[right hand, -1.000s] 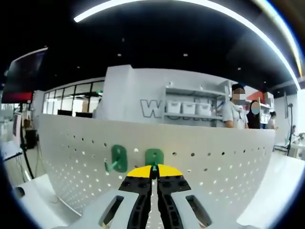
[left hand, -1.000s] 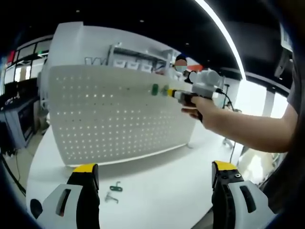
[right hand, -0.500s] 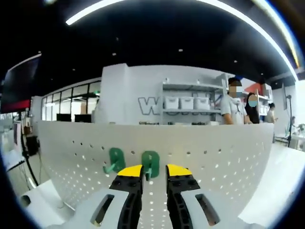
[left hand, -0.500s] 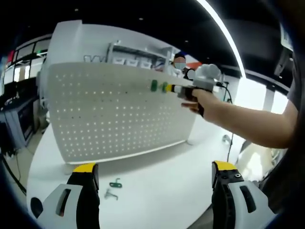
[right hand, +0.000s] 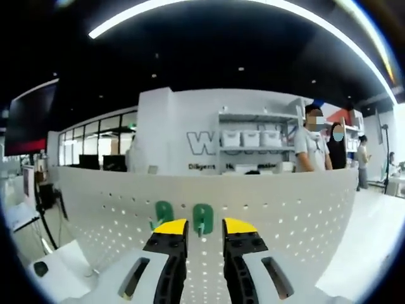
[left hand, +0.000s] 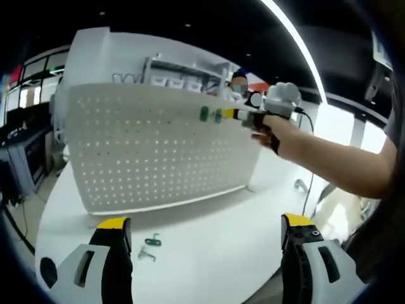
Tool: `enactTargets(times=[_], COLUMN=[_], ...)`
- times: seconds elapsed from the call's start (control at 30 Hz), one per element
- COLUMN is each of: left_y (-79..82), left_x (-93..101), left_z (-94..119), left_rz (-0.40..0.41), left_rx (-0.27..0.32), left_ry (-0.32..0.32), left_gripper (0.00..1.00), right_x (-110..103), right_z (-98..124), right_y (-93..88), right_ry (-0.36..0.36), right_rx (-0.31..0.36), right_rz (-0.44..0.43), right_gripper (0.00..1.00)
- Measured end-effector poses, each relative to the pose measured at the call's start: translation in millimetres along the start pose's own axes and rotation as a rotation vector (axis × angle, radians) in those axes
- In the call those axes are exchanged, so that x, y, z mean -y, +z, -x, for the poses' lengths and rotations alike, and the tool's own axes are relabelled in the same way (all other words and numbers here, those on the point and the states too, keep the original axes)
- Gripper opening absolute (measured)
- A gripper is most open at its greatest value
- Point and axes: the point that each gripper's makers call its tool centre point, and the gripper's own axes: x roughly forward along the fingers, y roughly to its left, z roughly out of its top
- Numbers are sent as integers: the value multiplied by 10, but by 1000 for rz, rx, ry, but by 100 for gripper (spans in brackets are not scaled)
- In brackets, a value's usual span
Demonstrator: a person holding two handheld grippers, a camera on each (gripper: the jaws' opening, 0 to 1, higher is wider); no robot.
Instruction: Insert the hook assembly into the mounting plate slot until the hook locks in place.
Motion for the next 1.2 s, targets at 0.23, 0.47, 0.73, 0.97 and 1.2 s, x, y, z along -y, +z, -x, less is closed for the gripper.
enactTargets(times=[0.23,0.47,0.73,0.97,1.2], left_y=[-148,-198,-217,-246,-266], left_x=[-23,-50,-71,-49,-55], left_z=[27,61,83,98,117], left_rz=[5,12,16,17,21], left_rx=[-49,-60,-61,-67,-71], left_ry=[8,15,20,18,18], left_gripper=[98,98,98,98,98], right_x=[135,115,112,54,-142], right_z=[123,321,519,723,931], right_y=[9,-77,-262,-502,-715], right_ry=[-3,29,63,105,188], right_rx=[-6,-38,-98,-152,-204], right_rz=[32,76,143,169,197], right_gripper=[22,23,23,23,23])
